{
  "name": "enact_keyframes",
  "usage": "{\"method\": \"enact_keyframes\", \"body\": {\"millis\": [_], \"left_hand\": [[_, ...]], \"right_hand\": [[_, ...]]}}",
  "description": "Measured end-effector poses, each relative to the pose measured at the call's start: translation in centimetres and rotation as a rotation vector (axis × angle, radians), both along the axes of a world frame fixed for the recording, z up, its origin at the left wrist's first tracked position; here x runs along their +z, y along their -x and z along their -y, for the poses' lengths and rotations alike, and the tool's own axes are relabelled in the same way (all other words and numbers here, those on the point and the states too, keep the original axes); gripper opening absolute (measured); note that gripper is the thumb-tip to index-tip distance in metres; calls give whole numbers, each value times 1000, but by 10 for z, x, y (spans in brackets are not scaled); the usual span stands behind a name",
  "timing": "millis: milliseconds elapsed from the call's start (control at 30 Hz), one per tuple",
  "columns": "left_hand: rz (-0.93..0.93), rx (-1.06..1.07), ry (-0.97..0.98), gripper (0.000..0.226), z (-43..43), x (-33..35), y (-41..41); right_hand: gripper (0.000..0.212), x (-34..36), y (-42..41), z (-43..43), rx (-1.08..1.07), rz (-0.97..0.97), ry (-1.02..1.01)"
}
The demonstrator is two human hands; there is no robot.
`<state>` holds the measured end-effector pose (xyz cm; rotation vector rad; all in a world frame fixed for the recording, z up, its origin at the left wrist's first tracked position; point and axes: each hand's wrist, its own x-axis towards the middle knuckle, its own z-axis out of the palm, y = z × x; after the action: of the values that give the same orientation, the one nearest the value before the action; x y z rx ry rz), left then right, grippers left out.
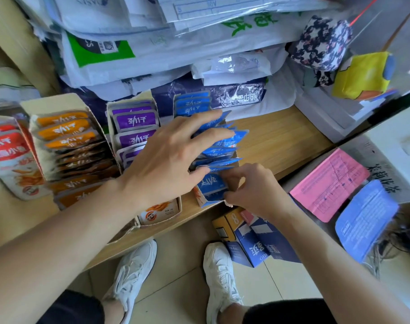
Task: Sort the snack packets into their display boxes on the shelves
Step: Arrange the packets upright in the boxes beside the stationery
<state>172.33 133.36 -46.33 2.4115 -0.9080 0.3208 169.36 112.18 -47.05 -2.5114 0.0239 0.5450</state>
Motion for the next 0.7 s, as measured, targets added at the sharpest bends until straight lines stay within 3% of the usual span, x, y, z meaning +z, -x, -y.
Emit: {"method": "enact_keyframes", "body": {"millis": [300,467,700], "left_hand": [[11,-15,2,69,1,-1,1],[3,-16,1,69,-1,-1,0],[18,17,47,65,0,0,-1]], "right_hand": [[20,-17,1,-3,-80,215,-64],[4,-28,6,0,33,398,-7],[5,-31,7,-1,89,634,11]]}}
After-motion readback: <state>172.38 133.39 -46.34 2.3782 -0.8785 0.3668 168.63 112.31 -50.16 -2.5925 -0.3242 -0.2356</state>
